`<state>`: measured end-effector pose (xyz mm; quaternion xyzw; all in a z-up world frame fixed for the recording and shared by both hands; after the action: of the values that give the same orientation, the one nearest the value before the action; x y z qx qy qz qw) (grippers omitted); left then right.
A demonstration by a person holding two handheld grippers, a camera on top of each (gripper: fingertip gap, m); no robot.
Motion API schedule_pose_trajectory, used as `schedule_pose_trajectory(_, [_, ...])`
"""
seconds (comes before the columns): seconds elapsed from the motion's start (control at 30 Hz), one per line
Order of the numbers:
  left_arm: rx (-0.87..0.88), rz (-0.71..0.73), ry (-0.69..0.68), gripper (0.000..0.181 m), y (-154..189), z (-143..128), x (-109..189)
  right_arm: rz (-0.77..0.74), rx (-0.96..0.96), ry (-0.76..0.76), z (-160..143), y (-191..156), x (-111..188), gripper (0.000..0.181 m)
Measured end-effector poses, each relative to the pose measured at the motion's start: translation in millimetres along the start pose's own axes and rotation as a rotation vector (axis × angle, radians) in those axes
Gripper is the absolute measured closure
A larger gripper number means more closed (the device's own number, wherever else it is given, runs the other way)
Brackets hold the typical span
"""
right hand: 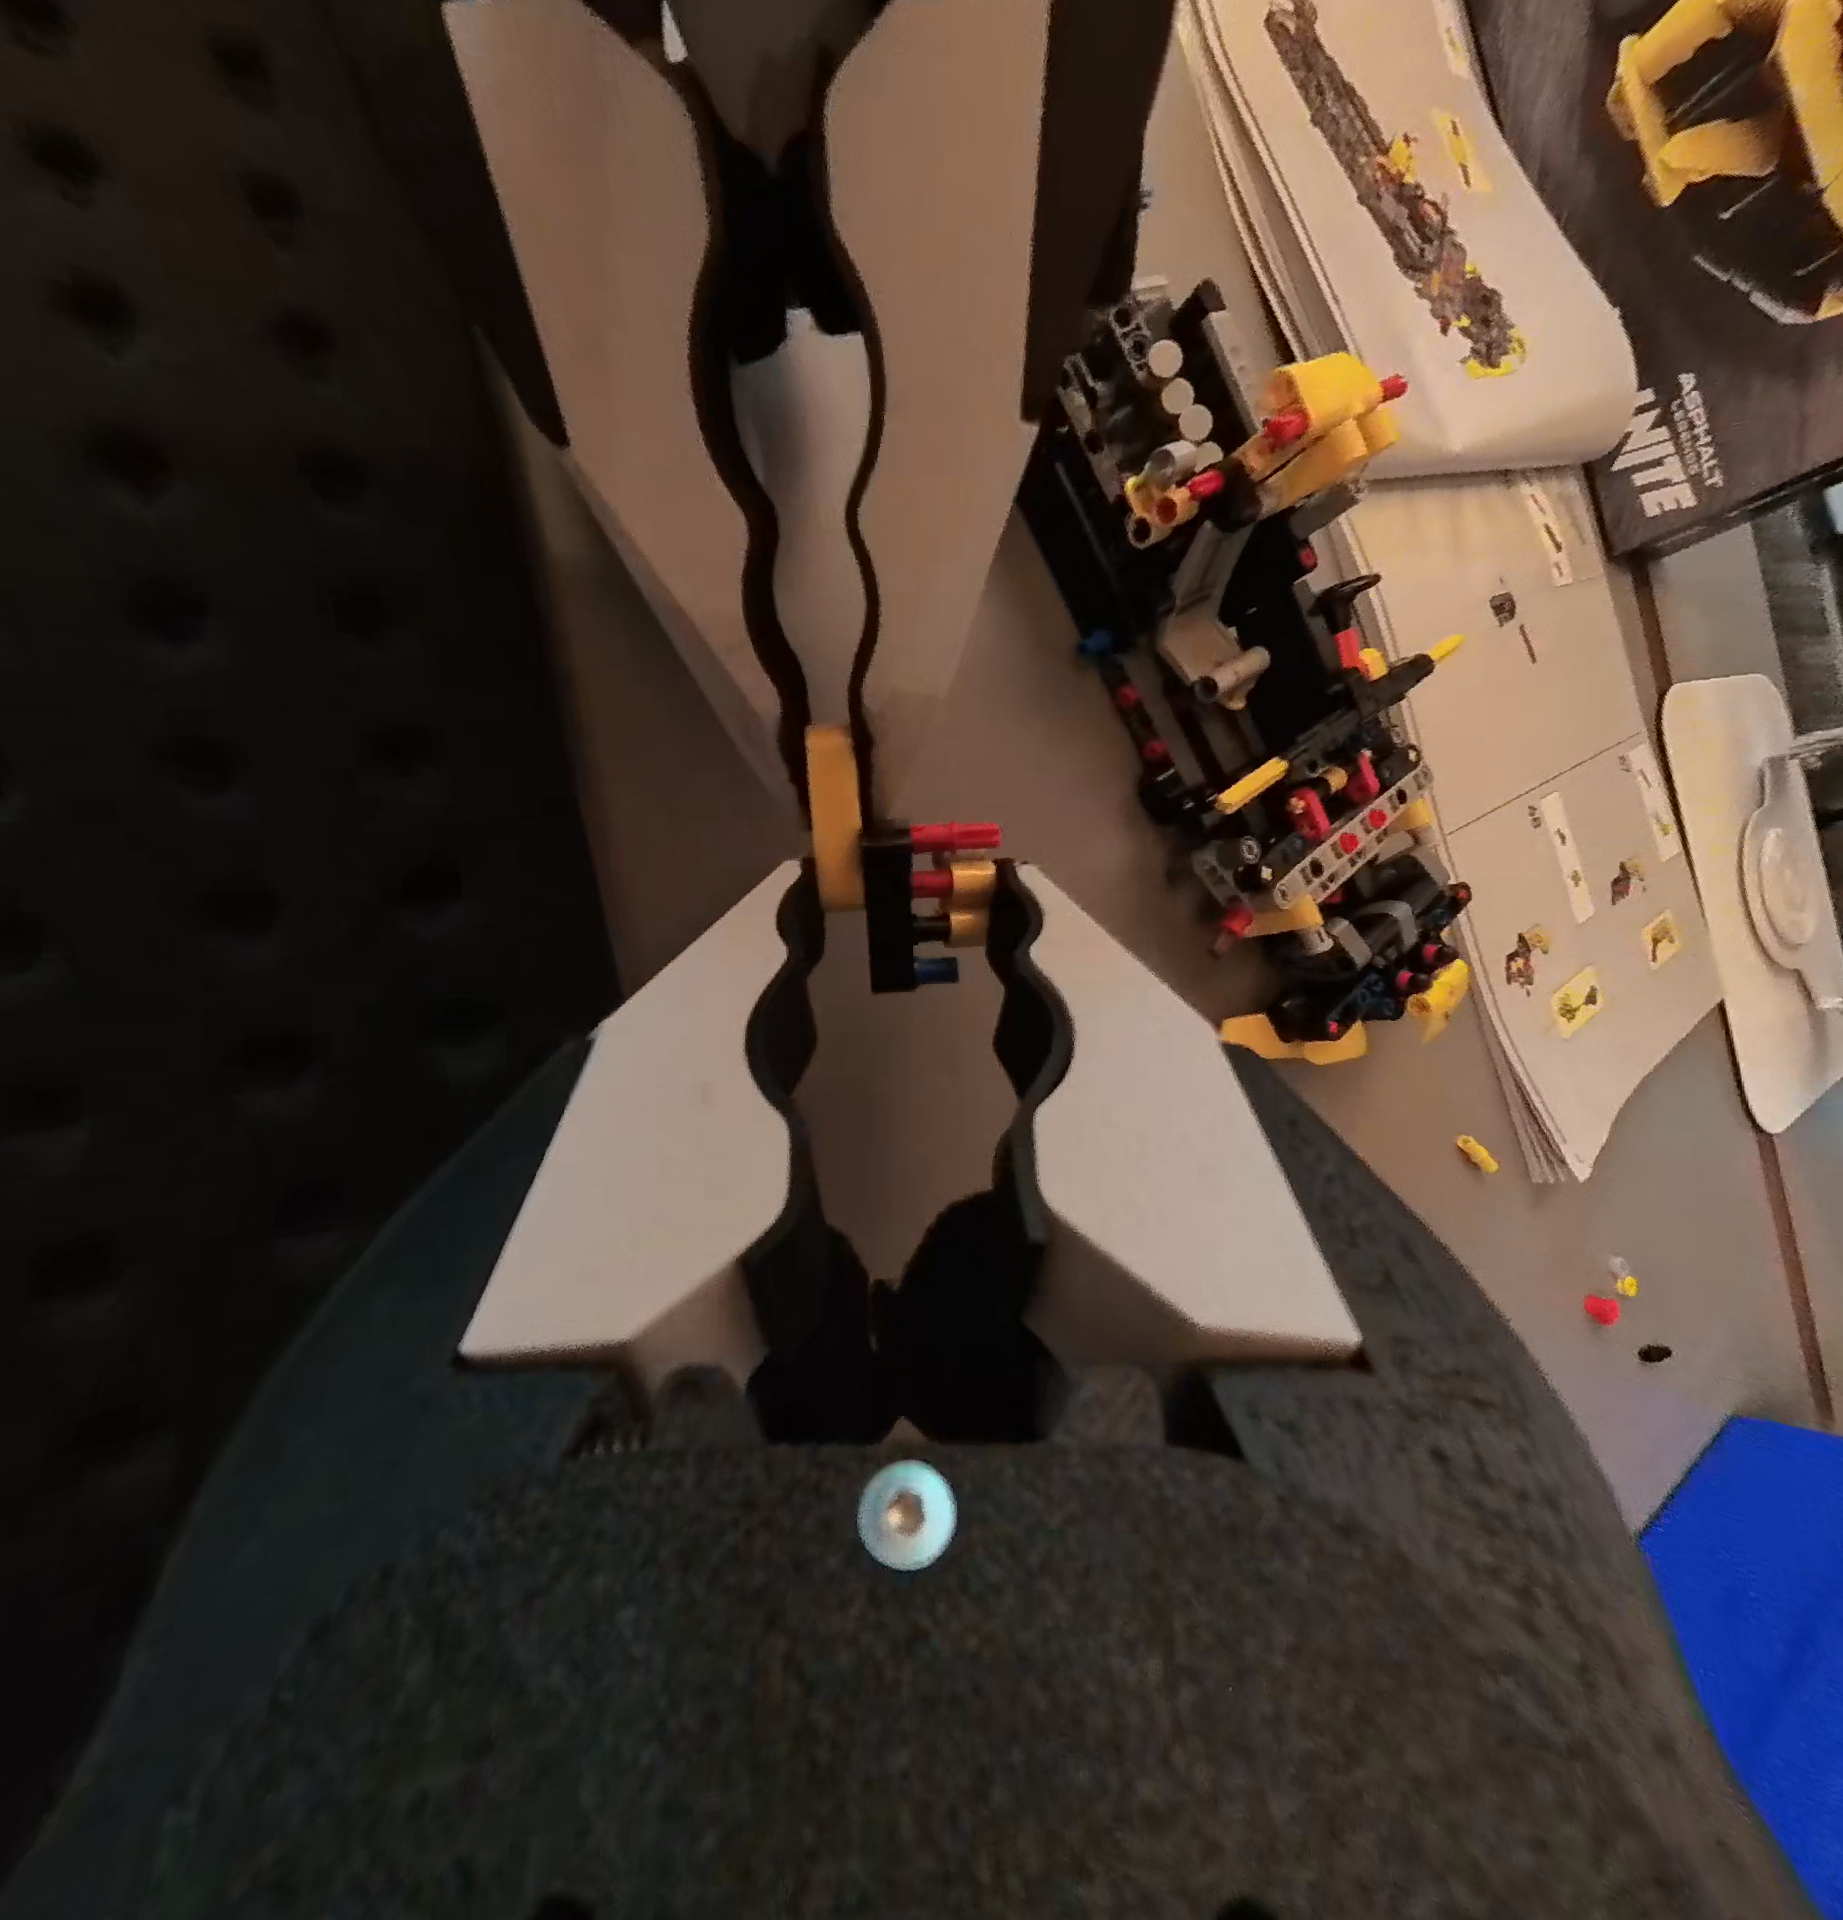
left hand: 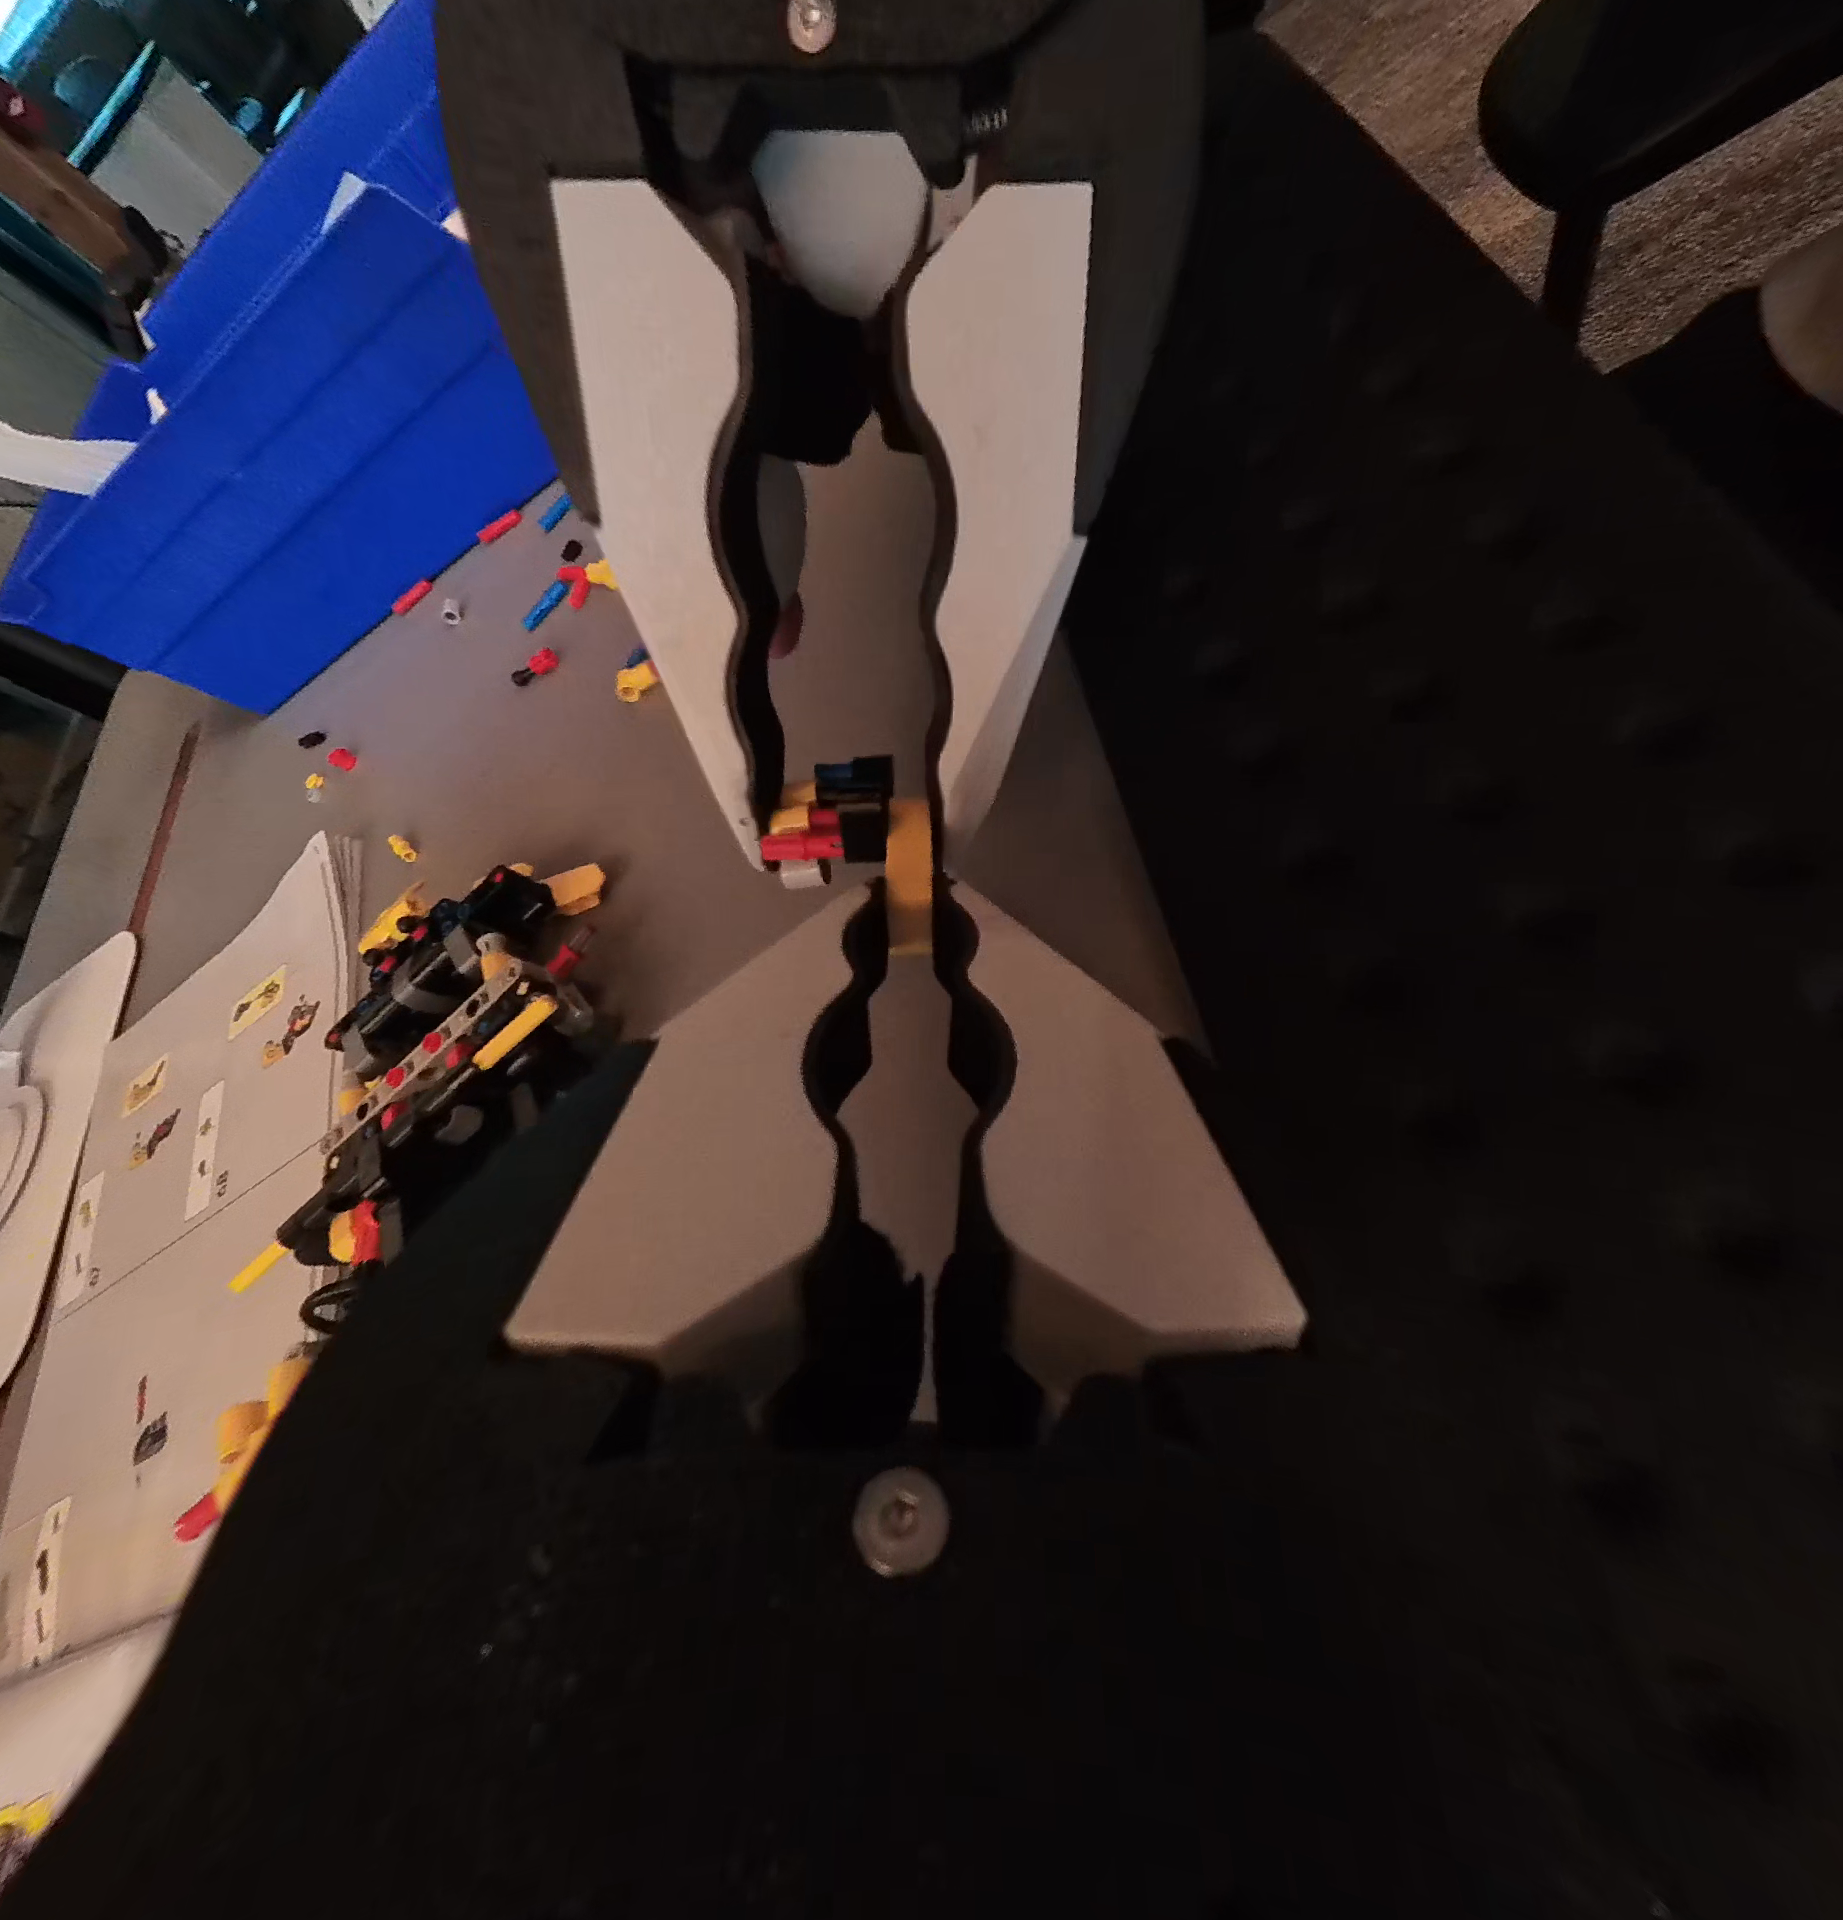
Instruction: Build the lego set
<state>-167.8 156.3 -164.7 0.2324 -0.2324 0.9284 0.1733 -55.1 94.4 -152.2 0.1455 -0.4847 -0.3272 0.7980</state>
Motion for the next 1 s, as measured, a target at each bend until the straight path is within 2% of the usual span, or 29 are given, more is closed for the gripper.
schedule_pose_trajectory(0.07, [0.019, -0.011, -0.002, 0.173, -0.8, 0.1, 0.4, -0.010, 0.009, 0.005, -0.2, -0.9, 0.0, 0.149])
schedule_pose_trajectory(0.23, [0.231, -0.104, 0.018, 0.173, -9.9, -1.6, 2.9, -0.072, 0.045, -0.010, 3.8, -3.1, 1.0, 0.150])
schedule_pose_trajectory(0.3, [0.196, -0.087, 0.014, 0.173, -9.6, -2.3, 2.7, -0.098, 0.044, 0.007, 3.1, -4.4, 0.0, 0.150])
schedule_pose_trajectory(0.6, [0.046, -0.041, -0.047, 0.173, -1.0, -2.7, -1.0, -0.019, -0.006, -0.013, 0.7, -5.0, -6.7, 0.150])
schedule_pose_trajectory(0.7, [0.064, -0.047, -0.076, 0.173, 0.0, -3.9, -2.9, 0.032, -0.024, -0.017, -1.1, -7.0, -10.7, 0.156])
schedule_pose_trajectory(0.83, [0.083, -0.052, -0.072, 0.173, -1.8, -3.3, -1.3, 0.006, 0.008, -0.021, 0.2, -7.2, -9.9, 0.156])
schedule_pose_trajectory(0.93, [0.107, -0.035, -0.054, 0.173, -5.3, -2.1, 1.1, 0.014, -0.079, 0.018, -1.1, -1.5, -9.0, 0.156])
schedule_pose_trajectory(1.0, [0.112, -0.026, -0.040, 0.173, -7.6, -1.9, 3.0, -0.030, -0.069, 0.044, -0.9, -0.7, -8.3, 0.156])
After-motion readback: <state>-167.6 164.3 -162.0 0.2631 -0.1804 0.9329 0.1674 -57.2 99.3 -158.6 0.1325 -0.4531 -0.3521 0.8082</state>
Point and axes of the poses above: each gripper's, where its closed fingertips meet, x back along the fingers, z out of its top, y = z × x across the jaws, the point moved 9 cm from there along x, back along the fingers, and after that the axes turned 9 degrees about x, right-handed, at the moved point
